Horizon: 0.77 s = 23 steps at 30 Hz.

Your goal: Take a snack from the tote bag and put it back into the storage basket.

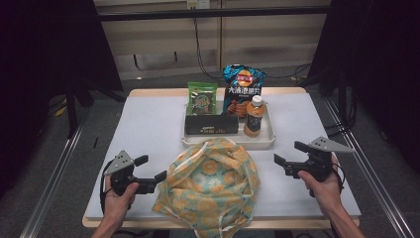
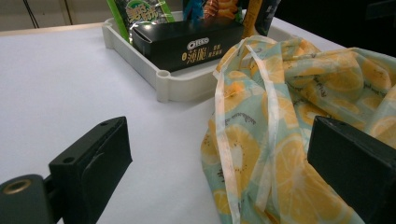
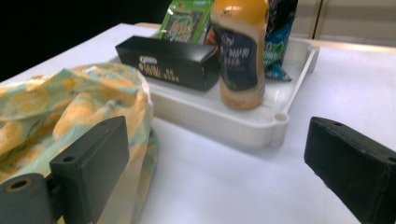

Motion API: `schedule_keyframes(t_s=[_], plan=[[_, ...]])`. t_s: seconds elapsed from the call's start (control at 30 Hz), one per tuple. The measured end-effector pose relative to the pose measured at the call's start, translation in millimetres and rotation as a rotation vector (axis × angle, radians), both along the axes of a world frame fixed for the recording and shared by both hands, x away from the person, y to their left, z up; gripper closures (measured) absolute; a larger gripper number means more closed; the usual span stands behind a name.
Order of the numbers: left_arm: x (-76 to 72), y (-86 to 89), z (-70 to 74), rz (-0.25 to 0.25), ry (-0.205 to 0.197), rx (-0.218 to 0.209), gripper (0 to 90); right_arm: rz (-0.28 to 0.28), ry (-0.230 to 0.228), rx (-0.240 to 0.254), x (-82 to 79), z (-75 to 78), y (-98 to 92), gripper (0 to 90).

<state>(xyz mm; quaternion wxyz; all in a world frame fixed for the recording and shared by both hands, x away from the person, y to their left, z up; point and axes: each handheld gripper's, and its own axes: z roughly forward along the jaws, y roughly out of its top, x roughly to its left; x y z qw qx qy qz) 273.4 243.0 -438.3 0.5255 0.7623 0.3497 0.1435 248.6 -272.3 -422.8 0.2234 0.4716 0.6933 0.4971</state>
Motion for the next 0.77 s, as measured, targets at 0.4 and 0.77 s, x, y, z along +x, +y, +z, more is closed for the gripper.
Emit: schedule_keyframes(t_s=[0.4,0.77], plan=[[-4.8,3.2,2.5,0.03,-0.024,-0.011,5.6,-0.041,0.034,0.006,-29.7,-15.2,-13.7,6.3],[-5.7,3.6,4.9,0.021,-0.057,-0.01,4.0,-0.057,0.033,-0.016,-43.9,-22.2,-12.6,5.9]])
